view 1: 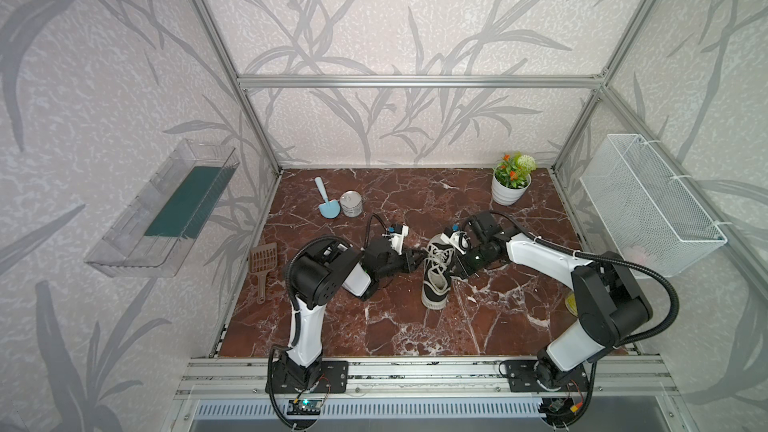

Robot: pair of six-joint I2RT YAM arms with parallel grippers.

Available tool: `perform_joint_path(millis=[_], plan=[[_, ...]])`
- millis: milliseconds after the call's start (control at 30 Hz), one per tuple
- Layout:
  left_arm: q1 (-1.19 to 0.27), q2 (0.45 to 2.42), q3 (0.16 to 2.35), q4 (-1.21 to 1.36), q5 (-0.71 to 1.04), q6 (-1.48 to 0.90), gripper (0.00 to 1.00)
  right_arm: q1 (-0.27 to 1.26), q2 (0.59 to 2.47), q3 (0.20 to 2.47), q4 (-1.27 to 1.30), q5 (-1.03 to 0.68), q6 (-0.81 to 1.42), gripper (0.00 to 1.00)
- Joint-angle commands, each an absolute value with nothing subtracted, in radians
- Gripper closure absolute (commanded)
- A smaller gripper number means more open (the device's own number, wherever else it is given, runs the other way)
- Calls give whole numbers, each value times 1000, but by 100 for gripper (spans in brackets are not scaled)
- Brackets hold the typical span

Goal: Tie the shoes

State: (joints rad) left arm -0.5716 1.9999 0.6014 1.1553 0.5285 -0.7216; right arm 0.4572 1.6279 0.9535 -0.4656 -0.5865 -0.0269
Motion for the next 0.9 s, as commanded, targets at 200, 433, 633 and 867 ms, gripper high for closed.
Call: perform_joint_path(millis=[200, 433, 633, 867], plan=[[-576, 1998, 621, 1220, 507, -733, 100, 458, 1644, 977, -498, -606, -43, 100], [-575, 1952, 606, 1171, 461, -688, 100, 459, 1637, 975, -506, -604, -46, 100], [-564, 1876, 593, 1069, 419, -618, 100, 459, 1639, 971, -512, -601, -51, 100], [-559, 1817, 606, 920, 390, -535, 100, 458, 1638, 968, -516, -591, -54, 100]])
